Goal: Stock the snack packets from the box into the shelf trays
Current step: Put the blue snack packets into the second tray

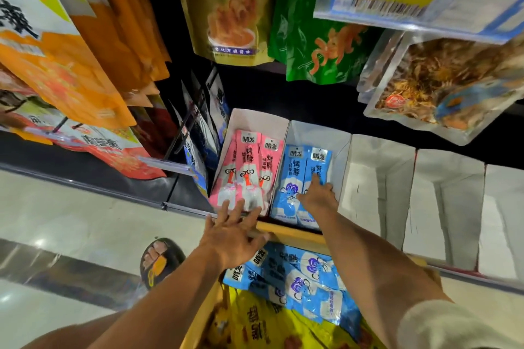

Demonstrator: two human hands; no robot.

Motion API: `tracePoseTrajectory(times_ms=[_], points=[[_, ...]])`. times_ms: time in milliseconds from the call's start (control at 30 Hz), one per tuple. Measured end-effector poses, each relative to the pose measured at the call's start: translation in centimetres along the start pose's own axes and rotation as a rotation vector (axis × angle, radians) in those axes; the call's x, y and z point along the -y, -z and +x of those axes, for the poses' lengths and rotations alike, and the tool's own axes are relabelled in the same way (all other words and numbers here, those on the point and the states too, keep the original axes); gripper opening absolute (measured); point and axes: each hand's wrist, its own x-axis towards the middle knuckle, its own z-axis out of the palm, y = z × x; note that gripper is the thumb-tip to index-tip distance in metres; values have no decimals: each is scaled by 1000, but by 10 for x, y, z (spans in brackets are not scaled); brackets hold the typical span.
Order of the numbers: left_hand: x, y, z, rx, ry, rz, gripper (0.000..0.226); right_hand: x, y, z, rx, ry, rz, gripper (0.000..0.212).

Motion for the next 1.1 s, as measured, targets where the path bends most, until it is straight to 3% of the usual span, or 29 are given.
tracePoseTrajectory(times_ms=[167, 500, 767, 867, 967, 1100], points=[[-1, 3, -1, 16, 12, -3, 75, 4, 5, -3, 9, 19, 36, 89], [0, 1, -8, -76, -19, 55, 73, -18, 50, -64, -47, 283, 171, 78], [3, -32, -45, -284, -78, 135, 71, -52, 62, -160, -101, 513, 243, 42], [10, -49, -60, -303, -102, 191, 70, -68, 47, -185, -73, 552, 254, 23], [21, -62, -68, -303, -94, 210, 71, -88, 17, -195, -15, 539, 181, 21], [32, -71, -66, -295, -104, 243, 74, -121, -28, -195, 188, 422, 85, 23]])
